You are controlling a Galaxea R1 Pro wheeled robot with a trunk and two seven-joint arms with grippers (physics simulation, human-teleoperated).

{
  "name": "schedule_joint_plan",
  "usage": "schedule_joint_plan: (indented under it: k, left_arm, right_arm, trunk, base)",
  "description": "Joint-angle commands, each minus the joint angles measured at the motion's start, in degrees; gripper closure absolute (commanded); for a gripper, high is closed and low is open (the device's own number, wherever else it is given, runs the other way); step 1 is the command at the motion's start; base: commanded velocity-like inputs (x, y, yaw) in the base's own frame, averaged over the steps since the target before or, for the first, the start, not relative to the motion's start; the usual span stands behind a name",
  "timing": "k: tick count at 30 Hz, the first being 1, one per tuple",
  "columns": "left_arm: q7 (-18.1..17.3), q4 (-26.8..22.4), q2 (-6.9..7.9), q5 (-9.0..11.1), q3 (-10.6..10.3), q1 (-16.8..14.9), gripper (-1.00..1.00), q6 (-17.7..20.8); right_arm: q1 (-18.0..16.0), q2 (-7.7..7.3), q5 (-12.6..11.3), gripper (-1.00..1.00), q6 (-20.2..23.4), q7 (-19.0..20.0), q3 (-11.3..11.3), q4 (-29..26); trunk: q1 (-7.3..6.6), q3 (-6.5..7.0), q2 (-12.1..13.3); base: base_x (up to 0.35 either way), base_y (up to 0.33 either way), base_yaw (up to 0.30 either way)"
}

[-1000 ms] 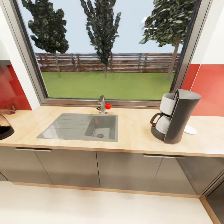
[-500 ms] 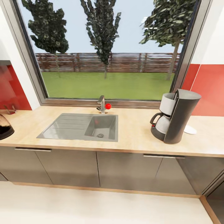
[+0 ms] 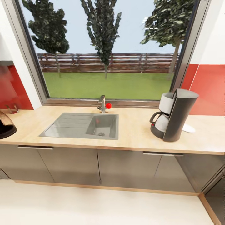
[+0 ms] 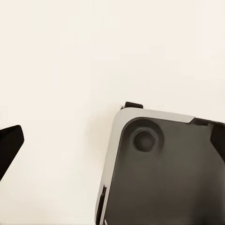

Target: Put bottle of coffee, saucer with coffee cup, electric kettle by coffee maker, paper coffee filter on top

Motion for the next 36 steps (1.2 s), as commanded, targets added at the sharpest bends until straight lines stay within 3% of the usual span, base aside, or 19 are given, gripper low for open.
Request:
schedule_joint_plan:
  k: [1,4,5,14,26,32,36]
  left_arm:
    - [-0.57,-0.09,-0.01,0.39,0.39,0.03,-1.0,0.03]
    - [-0.58,-0.09,0.01,0.39,0.3,0.01,-1.0,0.09]
    - [-0.59,-0.09,0.02,0.39,0.27,-0.01,-1.0,0.1]
    - [-0.56,-0.16,0.31,0.3,0.72,0.0,-1.0,0.4]
    - [-0.56,-0.44,0.35,0.18,0.75,-0.05,-1.0,0.62]
    - [-0.56,-0.44,0.35,0.18,0.75,-0.05,-1.0,0.65]
    - [-0.56,-0.44,0.35,0.19,0.72,-0.05,-1.0,0.64]
  right_arm:
    - [-0.09,0.0,-0.94,1.0,-0.33,0.33,0.24,0.22]
    - [-0.09,0.03,-1.4,1.0,-0.3,0.33,0.24,0.21]
    - [-0.09,0.04,-3.04,1.0,-0.29,0.33,0.24,0.2]
    - [-0.09,0.04,-3.04,1.0,-0.27,0.33,0.25,0.22]
    - [-0.09,0.39,-3.29,1.0,-0.2,0.46,0.14,0.18]
    - [-0.09,0.24,-6.77,1.0,0.21,0.49,0.09,0.18]
    - [-0.09,0.2,-7.46,1.0,0.75,0.44,0.08,0.18]
  trunk:
    - [-0.01,-0.07,-0.07]
    - [-0.01,-0.07,-0.07]
    - [-0.01,-0.07,-0.07]
    - [-0.01,-0.07,-0.07]
    - [-0.01,-0.07,-0.07]
    - [-0.01,-0.07,-0.07]
    - [-0.01,-0.07,-0.07]
  base:
    - [-0.248,0.0,0.0]
    - [-0.271,0.015,0.0]
    - [-0.252,0.045,0.0]
    - [-0.044,0.07,0.0]
    - [0.175,0.302,-0.006]
    - [0.211,0.289,-0.181]
    - [0.224,0.284,-0.28]
